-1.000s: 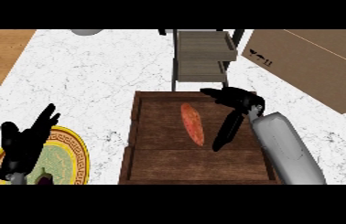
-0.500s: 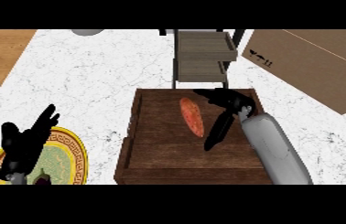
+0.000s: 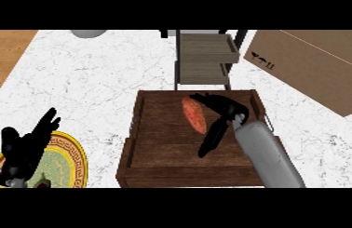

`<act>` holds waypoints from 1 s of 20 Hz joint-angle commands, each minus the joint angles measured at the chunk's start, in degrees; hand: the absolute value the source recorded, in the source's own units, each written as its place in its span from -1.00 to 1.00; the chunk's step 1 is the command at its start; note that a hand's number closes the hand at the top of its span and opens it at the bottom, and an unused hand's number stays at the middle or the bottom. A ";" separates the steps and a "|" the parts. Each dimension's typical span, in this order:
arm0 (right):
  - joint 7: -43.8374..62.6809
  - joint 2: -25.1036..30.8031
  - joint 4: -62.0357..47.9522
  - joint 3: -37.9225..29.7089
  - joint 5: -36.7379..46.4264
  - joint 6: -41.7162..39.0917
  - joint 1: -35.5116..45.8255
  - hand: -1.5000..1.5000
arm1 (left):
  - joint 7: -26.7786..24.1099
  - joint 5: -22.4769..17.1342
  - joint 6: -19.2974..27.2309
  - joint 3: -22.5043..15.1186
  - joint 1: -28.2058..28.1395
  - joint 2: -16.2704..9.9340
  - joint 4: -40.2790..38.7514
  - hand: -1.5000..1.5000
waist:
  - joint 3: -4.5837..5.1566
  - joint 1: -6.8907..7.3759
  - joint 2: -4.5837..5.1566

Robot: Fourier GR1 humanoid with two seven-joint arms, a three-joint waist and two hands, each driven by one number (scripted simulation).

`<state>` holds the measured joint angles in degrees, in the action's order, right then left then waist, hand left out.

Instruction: Pick the sweet potato from the tray and place it in the tiered basket

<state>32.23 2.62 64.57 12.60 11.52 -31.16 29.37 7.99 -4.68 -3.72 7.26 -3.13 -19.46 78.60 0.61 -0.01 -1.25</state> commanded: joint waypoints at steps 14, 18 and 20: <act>-6.63 -2.53 3.93 3.83 1.14 8.86 -4.36 1.00 | -2.24 1.47 -1.78 1.88 0.33 0.90 -1.82 0.00 | -0.60 0.08 1.20; -6.94 -2.55 -1.76 -0.68 1.76 11.97 2.77 1.00 | 2.66 1.60 -1.29 1.92 4.66 1.15 -2.25 0.00 | -0.61 0.23 1.33; -5.49 1.62 5.11 -1.54 1.40 8.76 -2.19 1.00 | 1.09 1.29 -2.22 3.47 0.95 0.67 -0.12 0.00 | -0.60 0.08 1.21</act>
<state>24.44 2.31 67.69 13.96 13.25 -21.18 27.58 9.27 -3.69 -5.59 9.77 -2.31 -18.91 79.20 0.16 0.09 -0.56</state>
